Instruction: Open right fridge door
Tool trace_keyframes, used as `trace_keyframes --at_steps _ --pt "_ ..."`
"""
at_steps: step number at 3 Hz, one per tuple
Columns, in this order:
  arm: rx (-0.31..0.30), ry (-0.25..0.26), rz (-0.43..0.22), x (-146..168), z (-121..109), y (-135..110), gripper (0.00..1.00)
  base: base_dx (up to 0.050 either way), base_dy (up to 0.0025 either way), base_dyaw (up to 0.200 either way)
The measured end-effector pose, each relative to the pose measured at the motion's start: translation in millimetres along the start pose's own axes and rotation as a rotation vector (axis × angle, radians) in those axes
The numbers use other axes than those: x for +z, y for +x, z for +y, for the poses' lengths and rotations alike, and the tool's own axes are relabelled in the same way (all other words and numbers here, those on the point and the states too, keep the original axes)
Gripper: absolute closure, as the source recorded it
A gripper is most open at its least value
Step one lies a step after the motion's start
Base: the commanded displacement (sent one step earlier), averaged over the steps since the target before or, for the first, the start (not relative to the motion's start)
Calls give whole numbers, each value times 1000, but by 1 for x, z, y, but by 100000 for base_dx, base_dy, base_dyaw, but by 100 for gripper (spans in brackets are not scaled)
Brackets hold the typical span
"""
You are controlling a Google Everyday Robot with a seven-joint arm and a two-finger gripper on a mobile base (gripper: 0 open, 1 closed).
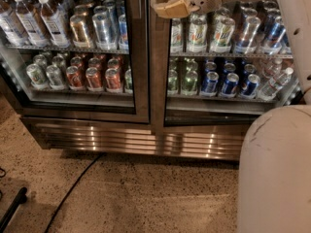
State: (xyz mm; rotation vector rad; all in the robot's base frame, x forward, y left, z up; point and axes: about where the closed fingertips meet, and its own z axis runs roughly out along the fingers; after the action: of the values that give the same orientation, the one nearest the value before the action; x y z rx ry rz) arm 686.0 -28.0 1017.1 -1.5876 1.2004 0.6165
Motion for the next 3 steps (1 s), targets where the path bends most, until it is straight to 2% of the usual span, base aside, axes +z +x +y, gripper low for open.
trace_keyframes --at_steps 3 --pt "0 0 0 0 0 0 11 0 0 0"
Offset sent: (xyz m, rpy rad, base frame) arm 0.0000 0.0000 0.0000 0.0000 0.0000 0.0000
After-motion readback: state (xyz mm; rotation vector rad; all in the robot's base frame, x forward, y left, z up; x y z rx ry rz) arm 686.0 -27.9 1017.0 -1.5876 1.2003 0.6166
